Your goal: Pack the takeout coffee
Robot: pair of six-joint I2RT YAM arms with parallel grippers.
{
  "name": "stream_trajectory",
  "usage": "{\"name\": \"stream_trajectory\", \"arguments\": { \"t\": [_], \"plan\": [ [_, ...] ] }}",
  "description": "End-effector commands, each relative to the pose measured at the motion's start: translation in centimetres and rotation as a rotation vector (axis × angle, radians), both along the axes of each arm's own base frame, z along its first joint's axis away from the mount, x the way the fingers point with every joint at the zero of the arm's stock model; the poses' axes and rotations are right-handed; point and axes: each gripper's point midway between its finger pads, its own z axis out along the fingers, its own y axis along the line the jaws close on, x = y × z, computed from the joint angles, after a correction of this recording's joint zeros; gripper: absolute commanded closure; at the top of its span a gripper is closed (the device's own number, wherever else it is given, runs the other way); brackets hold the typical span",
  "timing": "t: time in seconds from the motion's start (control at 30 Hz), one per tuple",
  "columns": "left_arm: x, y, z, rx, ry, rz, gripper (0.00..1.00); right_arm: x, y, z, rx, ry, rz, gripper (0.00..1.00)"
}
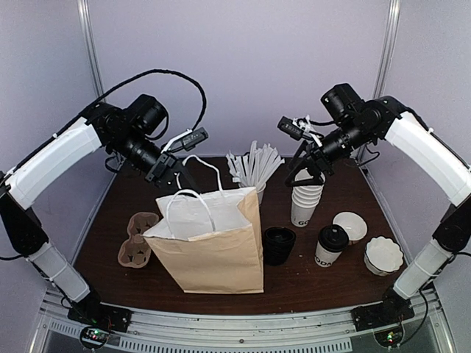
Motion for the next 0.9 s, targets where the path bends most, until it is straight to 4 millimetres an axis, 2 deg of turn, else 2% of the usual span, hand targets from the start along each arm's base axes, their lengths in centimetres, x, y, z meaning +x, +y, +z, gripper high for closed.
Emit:
{"name": "stream_trajectory", "arguments": {
  "t": [0.0,0.1,0.27,0.4,0.5,0.67,0.77,0.87],
  "plan": [
    [-0.1,-1.9,-0.4,-0.006,0.019,-0.071,1.0,-1.3,1.6,0.2,-0.007,-0.01,0.048,0.18],
    [0.2,-2.7,-0.9,0.0,0.031,-0.084,1.0,-1.9,2.4,-0.2,-0.024,-0.014,0.076,0.19],
    [1.0,-2.8,-1.0,0.024,-0.013,-0.065,0.59,-2.2,3.7,-0.5,-0.041,-0.017,0.103,0.18],
    [1.9,-2.1,-1.3,0.08,-0.083,-0.016,0.46,-2.3,5.0,-0.7,-0.062,-0.024,0.129,0.17],
    [1.8,-0.4,0.3,0.096,-0.193,0.034,0.39,-2.7,6.1,-0.8,-0.076,-0.038,0.158,0.16],
    [0.6,3.1,4.0,0.057,-0.4,0.142,0.27,-3.8,8.3,-1.6,-0.113,-0.033,0.223,0.15],
    [0.6,5.2,4.7,0.051,-0.494,0.241,0.19,-4.9,9.3,-2.4,-0.12,-0.005,0.267,0.15],
    [1.8,6.8,3.8,0.096,-0.511,0.355,0.16,-5.3,10.1,-2.7,-0.111,0.022,0.276,0.17]
  ]
}}
